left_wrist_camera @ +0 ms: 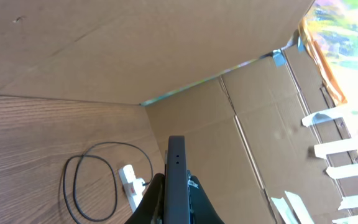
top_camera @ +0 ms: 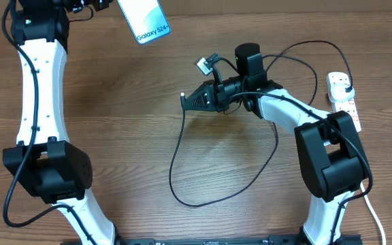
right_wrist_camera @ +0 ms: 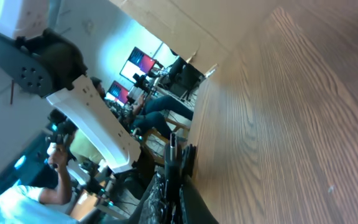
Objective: Plug charger to phone and switch on socket
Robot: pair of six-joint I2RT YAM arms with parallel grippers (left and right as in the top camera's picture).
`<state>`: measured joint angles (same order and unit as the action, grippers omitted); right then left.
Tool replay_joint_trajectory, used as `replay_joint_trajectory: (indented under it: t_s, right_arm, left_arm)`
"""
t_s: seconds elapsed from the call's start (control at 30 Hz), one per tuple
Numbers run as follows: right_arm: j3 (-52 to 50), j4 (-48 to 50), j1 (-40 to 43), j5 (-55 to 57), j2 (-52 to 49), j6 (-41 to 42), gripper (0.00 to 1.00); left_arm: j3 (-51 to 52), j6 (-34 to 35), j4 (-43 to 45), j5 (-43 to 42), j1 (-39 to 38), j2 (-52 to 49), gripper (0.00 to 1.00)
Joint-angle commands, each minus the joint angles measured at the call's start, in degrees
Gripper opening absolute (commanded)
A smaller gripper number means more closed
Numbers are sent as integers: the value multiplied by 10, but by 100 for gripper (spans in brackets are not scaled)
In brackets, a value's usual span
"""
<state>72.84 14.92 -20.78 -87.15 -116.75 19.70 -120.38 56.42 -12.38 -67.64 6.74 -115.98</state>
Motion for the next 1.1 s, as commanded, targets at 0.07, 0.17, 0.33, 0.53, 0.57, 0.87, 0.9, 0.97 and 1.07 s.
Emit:
replay_joint_trajectory:
  t_s: [0.07,0.17,0.33,0.53,0.57,0.87,0.9,0.97,1.07]
  right_arm:
    - [2,116,-2,-28,-1,93,4]
    - [3,211,-2,-28,-1,179,4]
    - [3,387,-2,-28,-1,346,4]
    - [3,490,-2,-28,-1,467,4]
    - [3,489,-2,-28,-1,471,4]
    - [3,493,-14,-27,-1,490,4]
    - [3,502,-14,-27,-1,496,4]
    - [3,515,-14,-27,-1,509,4]
    - [3,543,-13,-25,-1,528,4]
  left_arm:
    - [-5,-42,3,-50,-7,0,4]
    - [-5,-55,3,-76,-10,0,4]
    - [-5,-82,2,-110,-20,0,4]
    - [-5,-132,2,-139,-38,0,4]
    - [-5,-136,2,-140,-40,0,4]
    - [-5,-186,0,-138,-64,0,4]
    - [-5,-195,-3,-137,-66,0,4]
    - [-5,-206,-16,-132,-67,0,4]
    - [-5,-232,-51,-126,-68,-1,4]
